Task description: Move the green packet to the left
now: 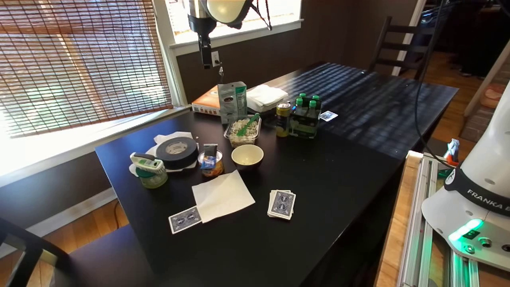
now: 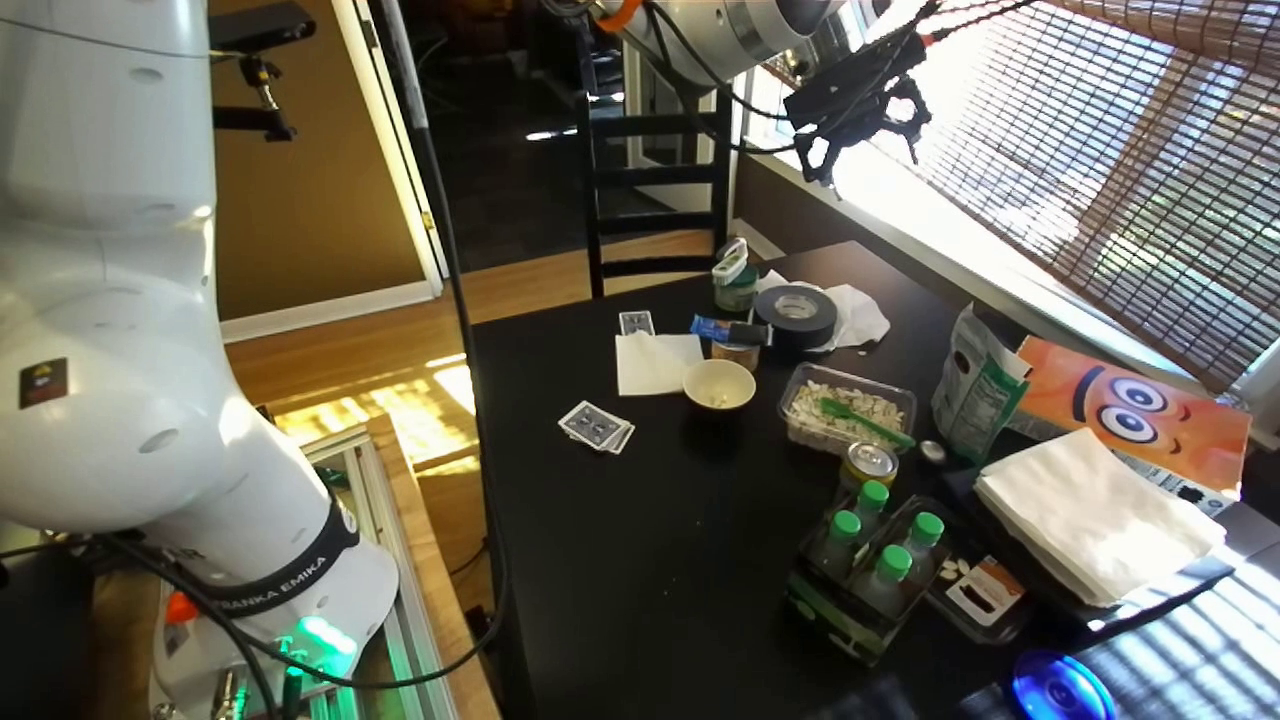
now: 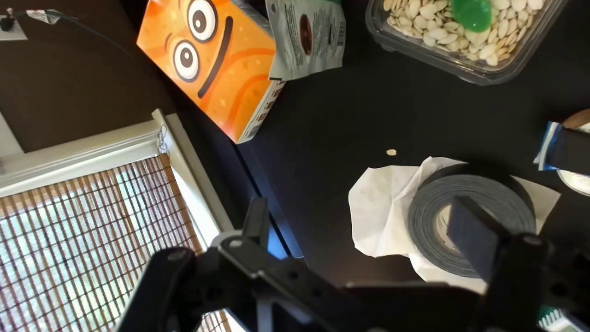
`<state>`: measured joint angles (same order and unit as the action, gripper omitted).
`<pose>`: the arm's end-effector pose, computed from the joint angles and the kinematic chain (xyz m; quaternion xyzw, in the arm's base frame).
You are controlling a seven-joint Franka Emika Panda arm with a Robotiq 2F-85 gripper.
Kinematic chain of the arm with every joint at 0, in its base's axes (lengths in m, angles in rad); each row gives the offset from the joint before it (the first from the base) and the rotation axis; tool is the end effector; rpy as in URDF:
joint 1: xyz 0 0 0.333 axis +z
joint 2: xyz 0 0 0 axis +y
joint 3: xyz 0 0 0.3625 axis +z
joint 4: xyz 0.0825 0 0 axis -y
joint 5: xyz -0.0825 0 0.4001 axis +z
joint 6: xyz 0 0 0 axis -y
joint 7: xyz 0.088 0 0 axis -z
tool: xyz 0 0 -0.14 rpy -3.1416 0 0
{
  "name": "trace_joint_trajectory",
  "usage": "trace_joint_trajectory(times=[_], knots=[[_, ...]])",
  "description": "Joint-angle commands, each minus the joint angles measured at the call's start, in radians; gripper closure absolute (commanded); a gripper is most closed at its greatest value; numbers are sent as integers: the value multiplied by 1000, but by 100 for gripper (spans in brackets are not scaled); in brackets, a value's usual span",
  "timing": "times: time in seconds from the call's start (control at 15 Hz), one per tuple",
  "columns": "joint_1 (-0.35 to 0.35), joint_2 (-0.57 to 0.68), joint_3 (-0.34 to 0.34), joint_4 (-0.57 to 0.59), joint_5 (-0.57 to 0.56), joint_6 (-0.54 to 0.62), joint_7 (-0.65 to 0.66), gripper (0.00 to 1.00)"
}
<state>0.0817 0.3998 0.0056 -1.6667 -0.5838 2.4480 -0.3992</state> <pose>0.7420 0.0523 0.4231 0.8691 0.4032 0.1451 0.2471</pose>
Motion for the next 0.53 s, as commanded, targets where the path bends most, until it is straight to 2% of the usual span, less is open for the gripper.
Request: trace_joint_trajectory(times=[0.0, 0.13, 0.27, 0.47], knots=[[-1, 0, 1, 2, 2, -3, -2, 0], [20, 41, -23, 46, -46, -58, 18, 0], [23, 121, -36, 126, -108, -120, -46, 0], [3, 273, -32, 283, -106, -208, -146, 0]])
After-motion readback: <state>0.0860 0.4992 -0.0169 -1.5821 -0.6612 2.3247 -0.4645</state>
